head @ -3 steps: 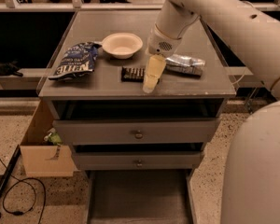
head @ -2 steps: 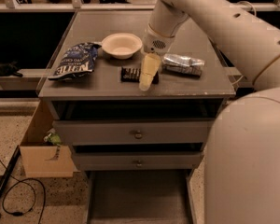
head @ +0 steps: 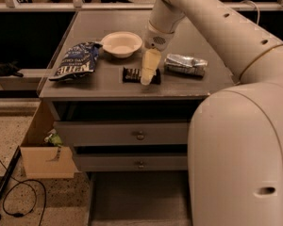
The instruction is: Place rxbar chocolate into bottom drawer
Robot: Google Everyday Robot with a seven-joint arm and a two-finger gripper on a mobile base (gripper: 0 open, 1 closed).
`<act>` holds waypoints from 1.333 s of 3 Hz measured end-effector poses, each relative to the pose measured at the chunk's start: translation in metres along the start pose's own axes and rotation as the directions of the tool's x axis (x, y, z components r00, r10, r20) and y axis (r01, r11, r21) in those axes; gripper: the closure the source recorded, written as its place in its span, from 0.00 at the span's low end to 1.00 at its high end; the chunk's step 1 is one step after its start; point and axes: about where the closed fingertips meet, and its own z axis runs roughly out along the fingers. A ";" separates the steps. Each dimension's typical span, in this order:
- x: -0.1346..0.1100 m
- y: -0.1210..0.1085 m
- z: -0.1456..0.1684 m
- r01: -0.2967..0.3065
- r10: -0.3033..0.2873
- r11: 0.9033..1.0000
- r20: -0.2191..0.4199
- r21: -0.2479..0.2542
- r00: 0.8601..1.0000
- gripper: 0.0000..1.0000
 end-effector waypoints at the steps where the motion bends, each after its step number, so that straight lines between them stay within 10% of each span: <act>1: 0.035 0.018 -0.001 -0.007 0.007 1.000 -0.021 -0.002 1.000 0.00; 4: 0.014 0.014 0.016 0.030 -0.031 0.999 -0.049 -0.024 0.998 0.00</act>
Offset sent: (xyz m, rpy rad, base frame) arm -0.0436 -0.0496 -0.0135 -0.0305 0.0147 -0.0015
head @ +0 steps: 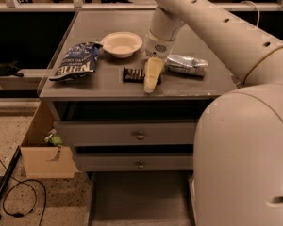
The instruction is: Place rxbar chocolate into bottom drawer
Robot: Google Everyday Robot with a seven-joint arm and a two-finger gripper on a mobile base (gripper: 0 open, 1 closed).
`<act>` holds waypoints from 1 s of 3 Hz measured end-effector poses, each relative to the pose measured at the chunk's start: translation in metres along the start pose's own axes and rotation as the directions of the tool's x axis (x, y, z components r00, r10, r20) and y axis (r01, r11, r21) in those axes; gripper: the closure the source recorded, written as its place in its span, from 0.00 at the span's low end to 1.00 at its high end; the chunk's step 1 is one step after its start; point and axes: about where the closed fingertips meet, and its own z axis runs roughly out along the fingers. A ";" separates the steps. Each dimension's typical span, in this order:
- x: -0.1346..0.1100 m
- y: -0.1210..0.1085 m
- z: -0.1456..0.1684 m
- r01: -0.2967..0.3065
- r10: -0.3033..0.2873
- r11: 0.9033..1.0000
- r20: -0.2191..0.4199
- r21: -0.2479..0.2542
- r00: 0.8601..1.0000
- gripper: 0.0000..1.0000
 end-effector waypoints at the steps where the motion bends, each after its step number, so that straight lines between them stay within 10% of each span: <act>1: -0.001 0.000 0.000 0.001 -0.001 1.000 0.000 0.000 1.000 0.27; 3: -0.001 0.000 0.000 0.001 -0.001 1.000 0.000 0.000 1.000 0.73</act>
Offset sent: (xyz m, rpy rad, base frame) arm 0.0001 0.0007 -0.0001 0.0001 0.0000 0.0009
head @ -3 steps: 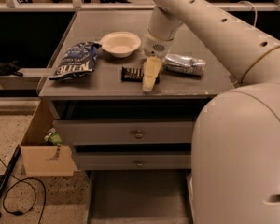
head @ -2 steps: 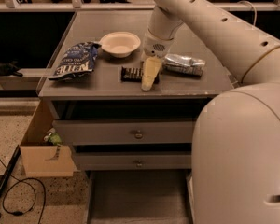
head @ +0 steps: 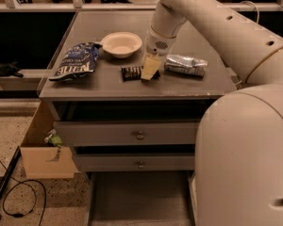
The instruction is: Place rxbar chocolate into bottom drawer
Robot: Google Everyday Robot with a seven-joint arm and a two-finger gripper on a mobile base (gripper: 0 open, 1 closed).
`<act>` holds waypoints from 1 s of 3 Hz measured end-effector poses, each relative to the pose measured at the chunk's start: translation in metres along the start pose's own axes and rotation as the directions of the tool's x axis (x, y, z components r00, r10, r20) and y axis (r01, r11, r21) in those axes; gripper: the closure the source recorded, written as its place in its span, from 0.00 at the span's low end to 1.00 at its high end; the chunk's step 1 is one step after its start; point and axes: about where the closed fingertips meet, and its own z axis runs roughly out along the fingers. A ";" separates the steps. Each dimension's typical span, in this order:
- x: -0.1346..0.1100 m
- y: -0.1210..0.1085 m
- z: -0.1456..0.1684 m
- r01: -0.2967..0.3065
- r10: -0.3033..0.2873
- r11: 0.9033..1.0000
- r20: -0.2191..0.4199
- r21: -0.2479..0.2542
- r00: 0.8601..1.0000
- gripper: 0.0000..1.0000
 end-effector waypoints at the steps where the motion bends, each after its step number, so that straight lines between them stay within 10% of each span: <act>1: 0.000 0.000 0.000 0.000 0.000 1.000 0.000 0.000 1.000 0.96; 3: -0.003 -0.001 -0.012 0.000 0.000 1.000 0.000 0.000 1.000 1.00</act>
Offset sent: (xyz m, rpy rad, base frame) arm 0.0000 0.0000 0.0000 0.0000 0.0000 0.0000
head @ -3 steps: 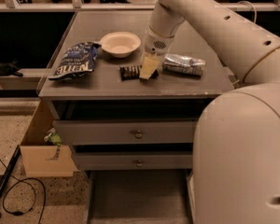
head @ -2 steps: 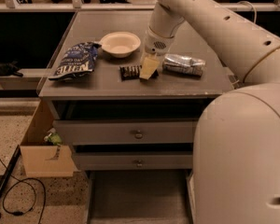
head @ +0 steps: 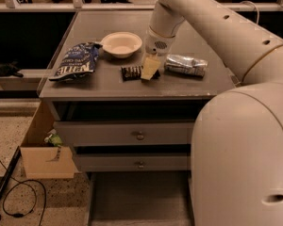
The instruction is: Place rxbar chocolate into bottom drawer
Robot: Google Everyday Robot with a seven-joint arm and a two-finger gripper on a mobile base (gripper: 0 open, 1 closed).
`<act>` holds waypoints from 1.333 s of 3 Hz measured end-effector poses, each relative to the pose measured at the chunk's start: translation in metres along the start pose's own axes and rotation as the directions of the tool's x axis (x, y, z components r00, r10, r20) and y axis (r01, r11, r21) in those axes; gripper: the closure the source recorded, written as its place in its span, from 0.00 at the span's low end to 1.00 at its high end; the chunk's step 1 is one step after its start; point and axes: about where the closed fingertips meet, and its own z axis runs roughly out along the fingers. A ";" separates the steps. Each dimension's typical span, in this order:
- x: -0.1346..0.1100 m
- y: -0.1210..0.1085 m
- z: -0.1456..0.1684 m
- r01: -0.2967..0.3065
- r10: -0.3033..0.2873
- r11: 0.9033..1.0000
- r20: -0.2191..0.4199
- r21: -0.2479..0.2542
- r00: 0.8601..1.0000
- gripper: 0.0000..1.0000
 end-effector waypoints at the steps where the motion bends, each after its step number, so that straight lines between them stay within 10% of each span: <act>1: -0.001 0.000 -0.005 0.000 0.000 1.000 0.000 0.000 1.000 1.00; 3: 0.047 0.030 -0.118 -0.067 0.065 0.976 0.017 0.208 0.998 1.00; 4: 0.048 0.033 -0.118 -0.064 0.059 0.977 0.031 0.203 0.998 1.00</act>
Offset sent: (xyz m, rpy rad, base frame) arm -0.0520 -0.1195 0.1412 0.0067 -0.2572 -0.1854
